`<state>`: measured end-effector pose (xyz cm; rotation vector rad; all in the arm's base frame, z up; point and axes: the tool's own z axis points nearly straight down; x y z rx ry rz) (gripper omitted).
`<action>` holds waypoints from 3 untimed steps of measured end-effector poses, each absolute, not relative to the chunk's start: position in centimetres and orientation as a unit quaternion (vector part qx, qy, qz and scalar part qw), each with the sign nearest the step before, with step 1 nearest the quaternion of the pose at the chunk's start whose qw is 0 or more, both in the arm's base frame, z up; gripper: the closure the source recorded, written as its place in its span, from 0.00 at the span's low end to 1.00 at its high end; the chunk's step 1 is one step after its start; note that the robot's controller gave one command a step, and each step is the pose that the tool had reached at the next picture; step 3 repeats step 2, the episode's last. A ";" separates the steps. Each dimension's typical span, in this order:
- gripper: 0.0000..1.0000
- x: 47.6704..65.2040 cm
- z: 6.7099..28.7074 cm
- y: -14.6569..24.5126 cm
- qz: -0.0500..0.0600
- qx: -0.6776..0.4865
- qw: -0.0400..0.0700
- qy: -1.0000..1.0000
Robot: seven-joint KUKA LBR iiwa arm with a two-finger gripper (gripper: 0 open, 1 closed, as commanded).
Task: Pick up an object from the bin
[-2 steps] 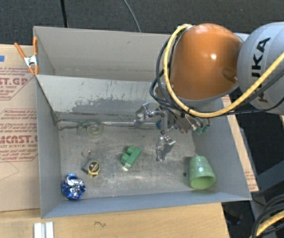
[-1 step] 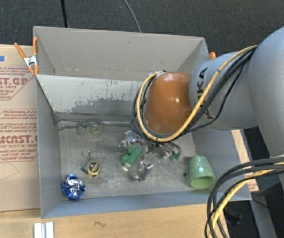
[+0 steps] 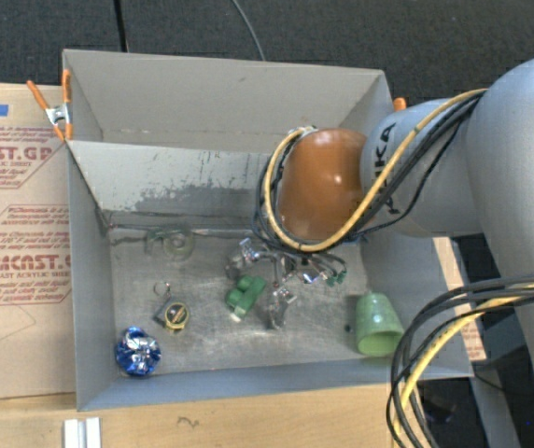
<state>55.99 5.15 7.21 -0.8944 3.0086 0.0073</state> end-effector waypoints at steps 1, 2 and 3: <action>1.00 56.0 7.4 4.9 0.000 -0.285 -0.001 0.958; 1.00 57.8 27.4 4.1 -0.001 -0.307 0.006 0.952; 1.00 57.8 27.4 4.1 -0.001 -0.307 0.006 0.952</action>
Offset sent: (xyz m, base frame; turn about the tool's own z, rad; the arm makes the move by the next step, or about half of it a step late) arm 0.0000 0.0000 0.0000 0.0000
